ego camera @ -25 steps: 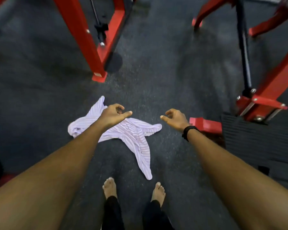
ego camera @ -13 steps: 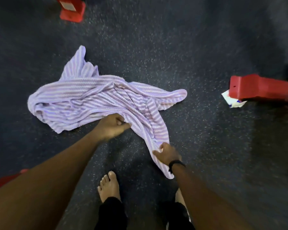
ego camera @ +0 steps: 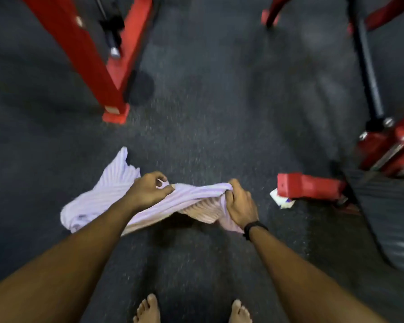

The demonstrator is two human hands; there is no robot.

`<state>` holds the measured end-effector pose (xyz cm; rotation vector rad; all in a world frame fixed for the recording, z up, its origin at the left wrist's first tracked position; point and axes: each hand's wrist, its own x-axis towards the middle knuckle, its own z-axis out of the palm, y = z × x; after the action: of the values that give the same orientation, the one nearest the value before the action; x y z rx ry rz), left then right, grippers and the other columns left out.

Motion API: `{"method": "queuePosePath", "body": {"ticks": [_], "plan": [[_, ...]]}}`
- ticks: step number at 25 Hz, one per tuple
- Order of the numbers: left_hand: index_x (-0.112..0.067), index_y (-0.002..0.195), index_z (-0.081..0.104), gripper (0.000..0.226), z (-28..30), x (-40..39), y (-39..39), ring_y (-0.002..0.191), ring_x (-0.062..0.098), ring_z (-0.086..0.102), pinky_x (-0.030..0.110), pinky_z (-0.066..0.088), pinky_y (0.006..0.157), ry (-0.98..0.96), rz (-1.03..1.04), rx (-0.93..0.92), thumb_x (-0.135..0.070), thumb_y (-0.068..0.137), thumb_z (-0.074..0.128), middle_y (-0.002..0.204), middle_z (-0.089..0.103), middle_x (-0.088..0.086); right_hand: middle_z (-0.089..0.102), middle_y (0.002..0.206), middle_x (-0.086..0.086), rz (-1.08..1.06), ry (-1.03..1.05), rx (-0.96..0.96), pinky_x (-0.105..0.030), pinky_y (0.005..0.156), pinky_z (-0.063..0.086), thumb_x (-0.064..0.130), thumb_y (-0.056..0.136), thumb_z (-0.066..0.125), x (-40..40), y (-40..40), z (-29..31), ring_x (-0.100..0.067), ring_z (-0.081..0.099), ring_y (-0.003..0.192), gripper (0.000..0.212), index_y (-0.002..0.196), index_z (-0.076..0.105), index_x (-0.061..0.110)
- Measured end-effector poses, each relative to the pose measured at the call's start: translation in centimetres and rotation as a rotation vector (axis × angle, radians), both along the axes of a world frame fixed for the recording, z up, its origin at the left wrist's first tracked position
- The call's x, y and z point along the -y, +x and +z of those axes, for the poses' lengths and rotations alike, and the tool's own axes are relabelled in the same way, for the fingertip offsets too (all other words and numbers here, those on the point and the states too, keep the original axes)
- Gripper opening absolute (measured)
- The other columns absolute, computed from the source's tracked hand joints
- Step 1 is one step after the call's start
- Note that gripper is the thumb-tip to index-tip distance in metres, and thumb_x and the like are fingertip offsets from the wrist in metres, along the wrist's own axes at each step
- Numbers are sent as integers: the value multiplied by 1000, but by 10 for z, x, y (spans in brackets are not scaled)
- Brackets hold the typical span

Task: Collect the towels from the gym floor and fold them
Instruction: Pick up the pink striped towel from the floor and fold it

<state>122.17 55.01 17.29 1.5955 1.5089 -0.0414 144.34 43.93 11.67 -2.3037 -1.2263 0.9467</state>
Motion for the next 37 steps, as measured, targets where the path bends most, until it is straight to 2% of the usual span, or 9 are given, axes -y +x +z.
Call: {"method": "queuePosePath", "body": {"ticks": [3,8,12,16,21,25,29,33,37], "plan": [[-13,110,63,37,137,-39,32,104,22,62,31,45,96,132,-8,61,-37,83,68,108,68,5,64,87,-10,97,152,107,-41,66,46,30,90,44,-71,40,165,-35,58,86,17,83,50,15],[-15,115,62,44,366,-81,64,108,20,61,30,46,96,354,-61,142,-44,82,68,115,66,4,57,66,2,66,361,175,-37,62,42,32,89,51,-116,70,434,-29,56,75,30,63,46,18],[-11,116,62,44,522,-86,91,108,21,61,27,44,90,525,-172,271,-40,84,68,116,65,8,61,71,-6,68,376,320,-38,65,44,32,85,54,-90,86,598,-29,59,79,29,64,51,13],[-12,114,62,39,653,-45,128,104,20,61,24,42,84,643,-421,376,-38,85,67,110,65,5,61,73,-11,-41,371,505,-33,62,34,26,88,56,-1,98,734,-27,55,79,36,56,44,17],[-10,112,63,41,746,39,186,103,22,62,27,44,87,709,-697,560,-38,83,70,107,66,8,53,65,-1,-330,388,619,-35,65,40,22,86,57,154,110,843,-24,55,74,25,63,61,13],[-8,115,63,51,801,140,231,104,24,62,30,46,90,712,-898,678,-43,80,72,110,67,10,53,58,-1,-549,369,719,-36,59,39,23,85,57,301,100,899,-22,54,66,32,55,49,12],[-14,116,62,44,833,269,260,102,21,61,28,44,89,684,-1068,781,-43,84,67,109,66,6,43,53,0,-750,300,817,-33,58,31,20,86,60,458,59,936,-15,40,59,43,49,38,16],[-15,118,60,46,845,428,261,101,19,59,30,47,91,566,-1255,914,-45,84,66,111,64,4,43,58,-7,-907,230,864,-33,56,28,19,88,61,612,-14,948,-13,36,57,42,51,42,15],[-10,121,59,48,839,586,234,102,21,60,29,46,88,480,-1474,982,-42,86,65,114,64,8,39,51,2,-1068,131,890,-24,50,25,20,88,63,744,-100,952,-5,34,48,40,53,44,13]]}}
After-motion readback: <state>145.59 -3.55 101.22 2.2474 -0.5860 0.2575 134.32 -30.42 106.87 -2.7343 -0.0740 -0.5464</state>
